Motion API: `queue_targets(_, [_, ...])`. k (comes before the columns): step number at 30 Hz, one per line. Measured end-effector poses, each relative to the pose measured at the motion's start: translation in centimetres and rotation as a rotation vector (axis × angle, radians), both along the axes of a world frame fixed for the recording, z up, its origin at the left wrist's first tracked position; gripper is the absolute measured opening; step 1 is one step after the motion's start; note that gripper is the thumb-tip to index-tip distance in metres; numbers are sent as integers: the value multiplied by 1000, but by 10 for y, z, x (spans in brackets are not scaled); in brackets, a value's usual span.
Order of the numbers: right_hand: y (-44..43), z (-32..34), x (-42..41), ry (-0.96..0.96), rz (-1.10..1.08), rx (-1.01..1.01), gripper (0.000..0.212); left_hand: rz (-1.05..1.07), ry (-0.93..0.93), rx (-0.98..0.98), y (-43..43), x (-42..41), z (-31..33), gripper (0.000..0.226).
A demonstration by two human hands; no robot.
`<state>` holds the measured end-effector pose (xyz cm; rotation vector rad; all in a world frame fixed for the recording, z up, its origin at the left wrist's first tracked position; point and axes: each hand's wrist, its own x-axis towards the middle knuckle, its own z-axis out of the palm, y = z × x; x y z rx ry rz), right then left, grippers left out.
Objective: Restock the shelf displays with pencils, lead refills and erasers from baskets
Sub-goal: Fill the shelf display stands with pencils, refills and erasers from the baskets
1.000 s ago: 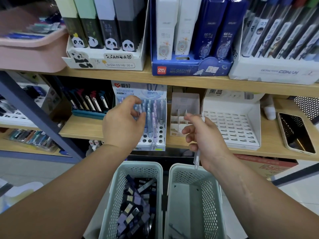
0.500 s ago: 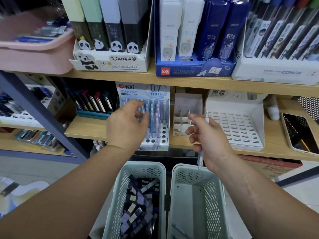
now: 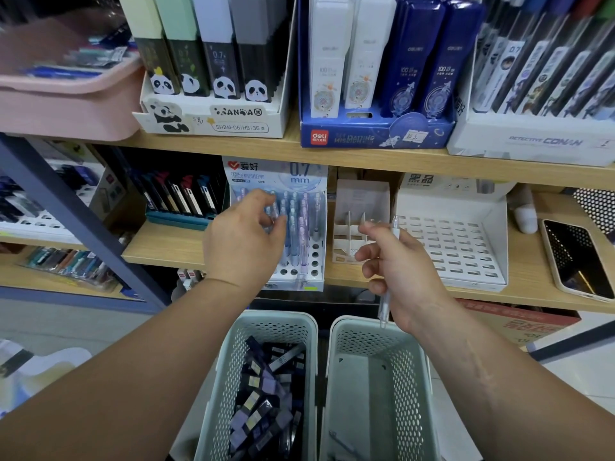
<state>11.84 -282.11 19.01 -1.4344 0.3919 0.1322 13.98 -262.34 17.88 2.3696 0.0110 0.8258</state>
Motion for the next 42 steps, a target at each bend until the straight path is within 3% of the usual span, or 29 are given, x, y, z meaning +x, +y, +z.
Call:
queue_targets(7, [-2,1,-1,1,-3,0,14,9,-9,47,0,1,-2,23])
queue_targets(11, [-3,1,-1,0,-6,2,13,-13,-52,160,3,4,-8,12])
queue_targets(16, [-5,-1,1,0,2,2,13,-67,-47,261,6,5,-14,17])
queue_targets(21, [-5,3,-1,-34,43,174,25,-59,-37,262,6,-1,-6,31])
queue_targets(24, [-1,6,-3,-61,90,316,36,-109,-88,191,4,-10,5,24])
queue_targets(26, [1,6,-5,-77,102,283,41,-193,13,98,-3,-21,11,26])
queue_targets(28, [5,6,-6,-102,85,242,43,-343,372,-163,-12,-31,17,38])
queue_targets(30, [8,5,-6,-122,45,233,43,-492,776,-455,-16,-39,21,35])
queue_targets(32, [10,4,-6,-130,16,210,41,-599,984,-614,-13,-43,21,28])
queue_targets(37, [4,8,-6,-123,79,124,25,-629,997,-1090,2,-40,25,33])
queue_targets(42, [-8,12,-6,-106,225,-6,19,-536,782,-1186,19,-34,33,30])
